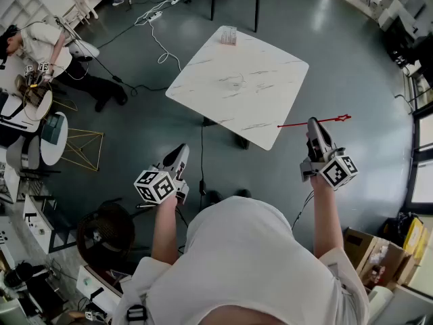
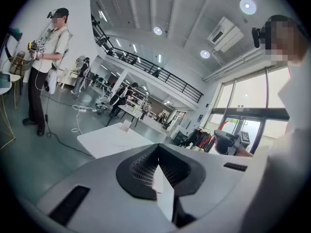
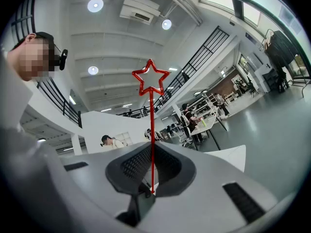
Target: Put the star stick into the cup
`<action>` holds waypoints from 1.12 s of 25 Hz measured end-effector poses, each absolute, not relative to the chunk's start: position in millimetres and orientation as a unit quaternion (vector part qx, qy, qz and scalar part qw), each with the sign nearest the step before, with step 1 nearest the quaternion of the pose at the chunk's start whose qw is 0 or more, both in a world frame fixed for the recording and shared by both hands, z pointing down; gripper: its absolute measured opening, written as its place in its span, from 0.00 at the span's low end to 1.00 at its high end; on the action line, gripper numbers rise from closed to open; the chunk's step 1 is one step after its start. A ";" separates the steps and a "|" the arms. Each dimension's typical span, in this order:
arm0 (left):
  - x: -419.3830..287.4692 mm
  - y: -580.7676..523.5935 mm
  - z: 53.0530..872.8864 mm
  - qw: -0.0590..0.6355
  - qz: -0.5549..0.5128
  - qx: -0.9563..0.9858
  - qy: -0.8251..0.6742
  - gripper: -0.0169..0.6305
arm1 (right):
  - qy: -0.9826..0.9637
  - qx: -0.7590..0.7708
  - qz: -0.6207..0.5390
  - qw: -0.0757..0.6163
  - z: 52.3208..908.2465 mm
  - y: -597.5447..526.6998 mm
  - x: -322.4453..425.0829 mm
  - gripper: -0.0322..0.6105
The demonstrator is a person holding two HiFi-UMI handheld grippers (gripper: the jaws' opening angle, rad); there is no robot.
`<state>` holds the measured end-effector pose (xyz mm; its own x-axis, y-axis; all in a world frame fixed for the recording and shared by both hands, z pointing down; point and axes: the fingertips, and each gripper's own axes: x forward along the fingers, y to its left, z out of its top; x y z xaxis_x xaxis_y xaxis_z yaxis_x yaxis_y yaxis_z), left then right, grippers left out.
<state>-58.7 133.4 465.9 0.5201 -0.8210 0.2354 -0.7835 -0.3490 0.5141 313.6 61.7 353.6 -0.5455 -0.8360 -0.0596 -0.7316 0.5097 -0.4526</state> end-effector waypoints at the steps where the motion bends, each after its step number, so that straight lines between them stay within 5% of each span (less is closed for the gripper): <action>1: -58.4 132.8 466.3 0.294 -0.031 0.821 -0.488 0.05 | 0.858 -0.457 -0.191 0.136 354.2 61.2 313.4 0.10; 28: -86.1 133.1 477.1 0.307 -0.024 0.825 -0.474 0.05 | 0.854 -0.464 -0.200 0.124 364.4 67.6 282.9 0.10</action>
<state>-86.1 133.1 477.1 0.5486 -0.7971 0.2523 -0.7679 -0.3611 0.5291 282.9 67.6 364.4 -0.5388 -0.8420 -0.0266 -0.7429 0.4898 -0.4562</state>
